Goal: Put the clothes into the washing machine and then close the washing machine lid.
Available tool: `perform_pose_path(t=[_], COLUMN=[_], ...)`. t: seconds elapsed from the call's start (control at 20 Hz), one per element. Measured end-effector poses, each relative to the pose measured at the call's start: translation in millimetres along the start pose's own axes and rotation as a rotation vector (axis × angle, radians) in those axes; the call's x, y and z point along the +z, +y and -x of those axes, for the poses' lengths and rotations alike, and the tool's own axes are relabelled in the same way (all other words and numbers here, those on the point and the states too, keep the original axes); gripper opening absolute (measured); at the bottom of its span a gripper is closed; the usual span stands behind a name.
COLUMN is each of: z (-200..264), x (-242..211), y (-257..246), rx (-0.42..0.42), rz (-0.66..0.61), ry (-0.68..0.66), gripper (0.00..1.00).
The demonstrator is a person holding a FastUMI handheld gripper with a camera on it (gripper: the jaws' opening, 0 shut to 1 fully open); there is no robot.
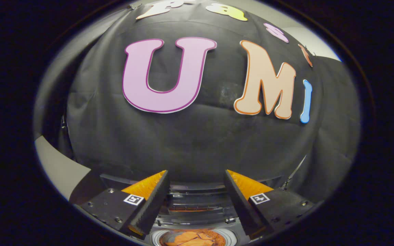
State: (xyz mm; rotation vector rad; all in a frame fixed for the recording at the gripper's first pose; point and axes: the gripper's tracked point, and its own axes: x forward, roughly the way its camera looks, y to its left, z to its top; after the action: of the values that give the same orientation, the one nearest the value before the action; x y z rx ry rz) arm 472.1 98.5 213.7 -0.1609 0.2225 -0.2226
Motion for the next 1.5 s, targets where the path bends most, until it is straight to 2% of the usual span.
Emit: perform_pose_path(t=[0.4,0.7,0.8,0.85,0.9,1.0,1.1,1.25,1.5], z=[5.1,16.3,21.5,35.6,35.2,25.8,26.2,35.5,29.8], x=[-2.9,-9.6,-74.7,-94.2,-100.2,-104.9,-97.3,-63.6,-13.3], y=[0.0,0.5,3.4,7.7,14.3,18.6,18.3,14.0,3.6], rx=[0.022,0.073,0.076,0.104,0.118,0.156,0.174,0.166,0.119], rz=[-0.032,-0.148,-0.016,0.035,0.043,-0.028,-0.105,-0.138,-0.090], ry=[-0.019,0.005,0.224,0.264,0.233,0.187,0.152,0.080,0.000], gripper=[0.97,0.97,0.97,0.97,0.99,0.97,0.97,0.96,0.96])
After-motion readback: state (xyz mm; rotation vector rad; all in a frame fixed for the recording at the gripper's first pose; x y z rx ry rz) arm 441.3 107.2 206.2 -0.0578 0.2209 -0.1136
